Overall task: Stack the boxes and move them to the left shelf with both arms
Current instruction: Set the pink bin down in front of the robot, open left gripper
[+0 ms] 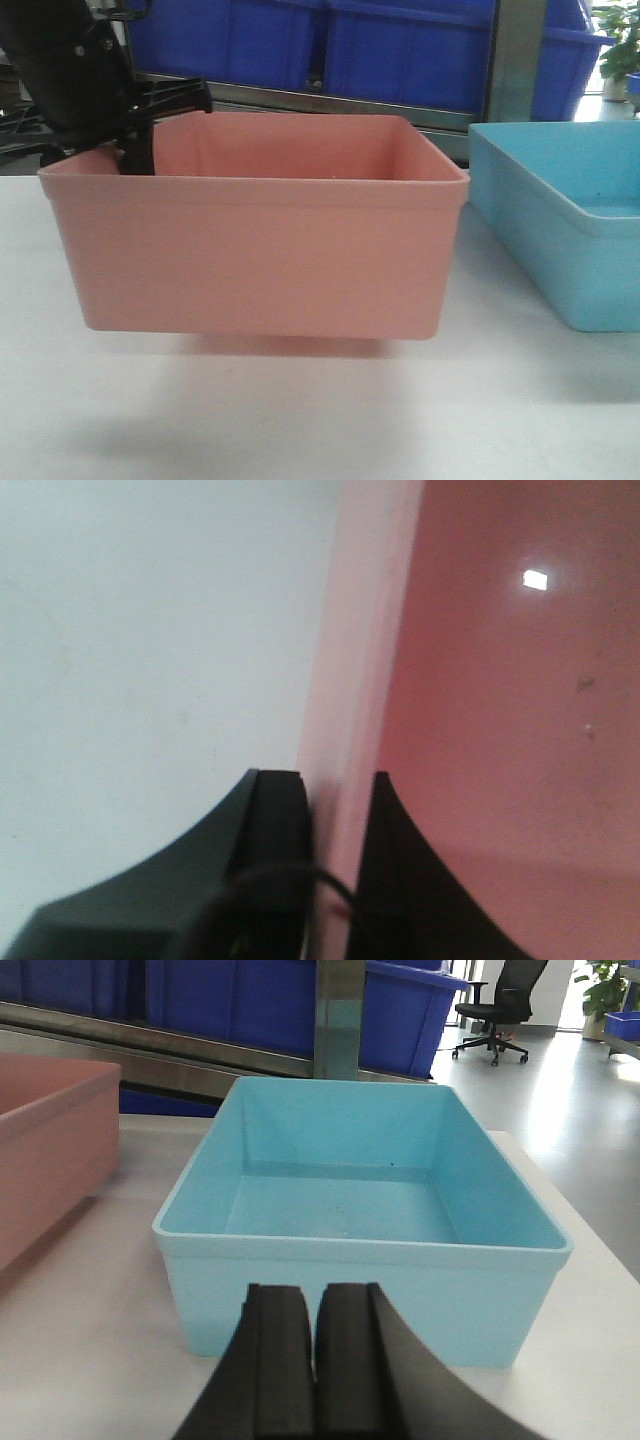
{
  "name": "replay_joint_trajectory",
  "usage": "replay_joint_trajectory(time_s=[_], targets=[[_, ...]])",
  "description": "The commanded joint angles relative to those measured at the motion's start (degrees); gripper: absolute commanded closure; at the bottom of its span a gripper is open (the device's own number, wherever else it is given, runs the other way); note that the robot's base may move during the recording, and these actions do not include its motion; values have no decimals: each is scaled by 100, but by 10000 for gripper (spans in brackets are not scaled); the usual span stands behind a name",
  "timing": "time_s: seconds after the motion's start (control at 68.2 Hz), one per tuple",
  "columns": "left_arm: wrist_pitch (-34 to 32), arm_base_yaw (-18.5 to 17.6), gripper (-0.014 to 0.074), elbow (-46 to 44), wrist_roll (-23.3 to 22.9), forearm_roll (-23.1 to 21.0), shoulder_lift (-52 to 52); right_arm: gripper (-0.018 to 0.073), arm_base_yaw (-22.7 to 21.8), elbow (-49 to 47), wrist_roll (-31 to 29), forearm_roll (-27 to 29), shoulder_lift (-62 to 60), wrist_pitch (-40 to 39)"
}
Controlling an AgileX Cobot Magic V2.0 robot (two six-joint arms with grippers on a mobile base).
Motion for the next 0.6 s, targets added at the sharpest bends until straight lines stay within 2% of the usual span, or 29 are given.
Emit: replay_joint_trajectory(time_s=[0.0,0.161,0.587], targets=[[-504,-84,599,-182,-216,-93,-192,524,-21,-110,-60,-13,-102,-502],[-654,-127,599,-182,-463,-93,3,524,-21,-110,-60,-13,-102,-502],[-425,-140,599,-182,-463,-80,415,524,-21,-110,-60,-13,-102,-502]])
